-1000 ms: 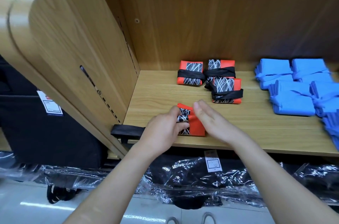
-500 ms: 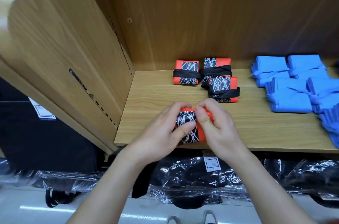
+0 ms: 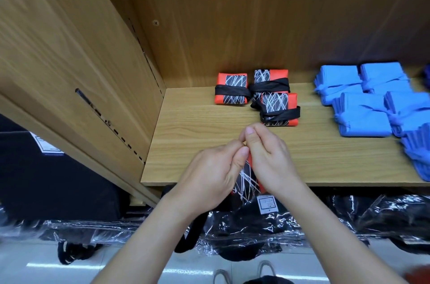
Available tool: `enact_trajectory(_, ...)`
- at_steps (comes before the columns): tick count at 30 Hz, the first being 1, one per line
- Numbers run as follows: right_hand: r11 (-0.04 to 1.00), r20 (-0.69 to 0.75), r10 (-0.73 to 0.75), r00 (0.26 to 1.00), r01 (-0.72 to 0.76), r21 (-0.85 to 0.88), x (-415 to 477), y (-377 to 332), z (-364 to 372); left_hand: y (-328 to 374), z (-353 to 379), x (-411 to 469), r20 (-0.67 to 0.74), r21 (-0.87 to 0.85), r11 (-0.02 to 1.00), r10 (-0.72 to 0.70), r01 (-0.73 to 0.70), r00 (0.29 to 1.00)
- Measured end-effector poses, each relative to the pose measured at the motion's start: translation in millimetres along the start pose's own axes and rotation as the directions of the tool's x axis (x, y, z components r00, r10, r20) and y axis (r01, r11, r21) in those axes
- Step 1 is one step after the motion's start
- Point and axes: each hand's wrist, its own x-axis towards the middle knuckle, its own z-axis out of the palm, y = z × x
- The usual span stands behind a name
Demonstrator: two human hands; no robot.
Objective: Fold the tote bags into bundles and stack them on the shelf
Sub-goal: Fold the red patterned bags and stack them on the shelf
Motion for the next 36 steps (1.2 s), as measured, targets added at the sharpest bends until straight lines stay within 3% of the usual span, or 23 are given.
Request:
enact_trajectory(4,0.995,0.014,-0.084,0.996,0.085,-0.05,0,1,-4,-1,-3,3,0.082,-0.126,0.99,-0.055,0.065,0.995)
enact_trajectory(7,0.981,-0.001,-0.145,0.989,0.143,-0.134,1,1,-10,-6,-13,5,0.232,-0.284,0.932,-0.16,0.224,0.959)
enact_trajectory(9,0.98,0.011,-0.156,0.988,0.157,-0.122,1,1,-11,-9,-17,5,0.215,-0.245,0.946,-0.159,0.211,0.964)
enact_trajectory(11,0.971,0.142,-0.188,0.972,0.206,-0.121,2,0,-18,-11,-18,4,0.143,-0.063,0.989,-0.123,0.133,0.982)
enact_trajectory(12,0.964,0.278,-0.184,0.943,0.228,-0.135,5,-1,-24,-11,-20,4,0.111,0.021,0.995,-0.101,0.099,0.989)
enact_trajectory(14,0.939,0.592,-0.025,0.806,0.221,-0.262,10,-11,-38,-9,-21,4,0.112,0.128,0.99,-0.067,0.052,0.991)
enact_trajectory(15,0.897,0.678,0.077,0.731,0.246,-0.367,14,-15,-44,-6,-19,5,0.135,0.159,0.986,-0.066,0.044,0.989)
enact_trajectory(17,0.782,0.707,0.165,0.687,0.346,-0.518,17,-21,-50,0,-17,7,0.168,0.193,0.98,-0.081,0.047,0.982)
enact_trajectory(23,0.768,0.543,-0.064,0.837,0.389,-0.509,21,-26,-68,-7,-38,12,0.222,0.111,0.984,-0.16,0.138,0.962)
enact_trajectory(27,0.778,0.543,-0.079,0.836,0.392,-0.491,19,-28,-71,-6,-35,14,0.112,-0.012,0.998,-0.056,0.058,0.992)
enact_trajectory(31,0.794,0.547,-0.072,0.834,0.38,-0.475,16,-28,-72,-2,-34,23,0.151,0.025,0.999,-0.042,0.039,0.988)
enact_trajectory(34,0.793,0.53,-0.023,0.848,0.338,-0.506,15,-25,-83,-6,-47,23,0.227,0.067,0.991,-0.13,0.118,0.965)
enact_trajectory(36,0.819,0.475,0.0,0.88,0.273,-0.505,17,-18,-97,-17,-63,19,0.183,-0.08,0.963,-0.24,0.258,0.953)
